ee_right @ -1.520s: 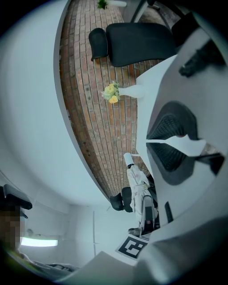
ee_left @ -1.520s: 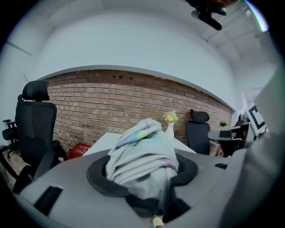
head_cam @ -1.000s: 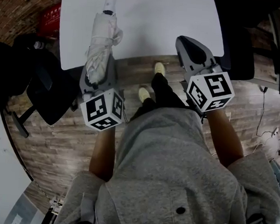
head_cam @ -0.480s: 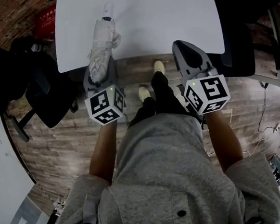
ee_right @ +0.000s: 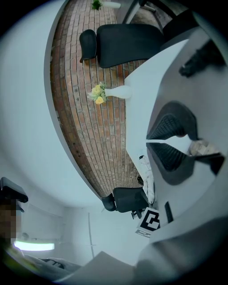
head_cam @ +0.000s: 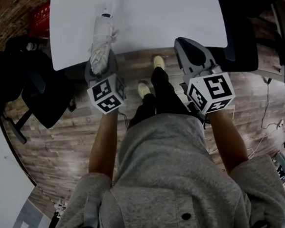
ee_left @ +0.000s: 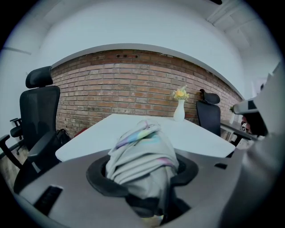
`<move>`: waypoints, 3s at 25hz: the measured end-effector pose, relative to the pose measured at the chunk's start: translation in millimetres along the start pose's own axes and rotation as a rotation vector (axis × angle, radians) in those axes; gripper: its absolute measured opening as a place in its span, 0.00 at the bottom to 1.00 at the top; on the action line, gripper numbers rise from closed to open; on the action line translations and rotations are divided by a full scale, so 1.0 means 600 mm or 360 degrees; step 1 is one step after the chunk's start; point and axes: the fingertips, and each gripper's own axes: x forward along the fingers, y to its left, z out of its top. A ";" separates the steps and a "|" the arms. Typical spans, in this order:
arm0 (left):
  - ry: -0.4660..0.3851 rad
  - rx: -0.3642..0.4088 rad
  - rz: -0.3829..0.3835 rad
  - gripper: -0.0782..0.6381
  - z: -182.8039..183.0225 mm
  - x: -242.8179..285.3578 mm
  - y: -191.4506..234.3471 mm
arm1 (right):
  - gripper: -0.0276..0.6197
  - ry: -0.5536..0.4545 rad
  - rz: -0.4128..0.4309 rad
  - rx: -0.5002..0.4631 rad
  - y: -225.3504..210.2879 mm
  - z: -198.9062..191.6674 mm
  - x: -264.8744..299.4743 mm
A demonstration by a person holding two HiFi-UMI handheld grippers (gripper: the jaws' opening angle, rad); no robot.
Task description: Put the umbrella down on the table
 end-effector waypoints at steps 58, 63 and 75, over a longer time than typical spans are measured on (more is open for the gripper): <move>0.0087 0.0037 -0.0059 0.54 -0.068 0.076 -0.007 | 0.09 0.0086 -0.0034 0.0043 -0.030 -0.032 0.005; 0.0084 0.0057 -0.0105 0.54 -0.055 0.045 -0.007 | 0.09 0.0057 -0.0026 0.0015 -0.026 -0.021 -0.006; -0.0006 0.0288 -0.0212 0.54 0.046 -0.076 -0.038 | 0.09 -0.0058 -0.0062 -0.0025 -0.007 0.017 -0.054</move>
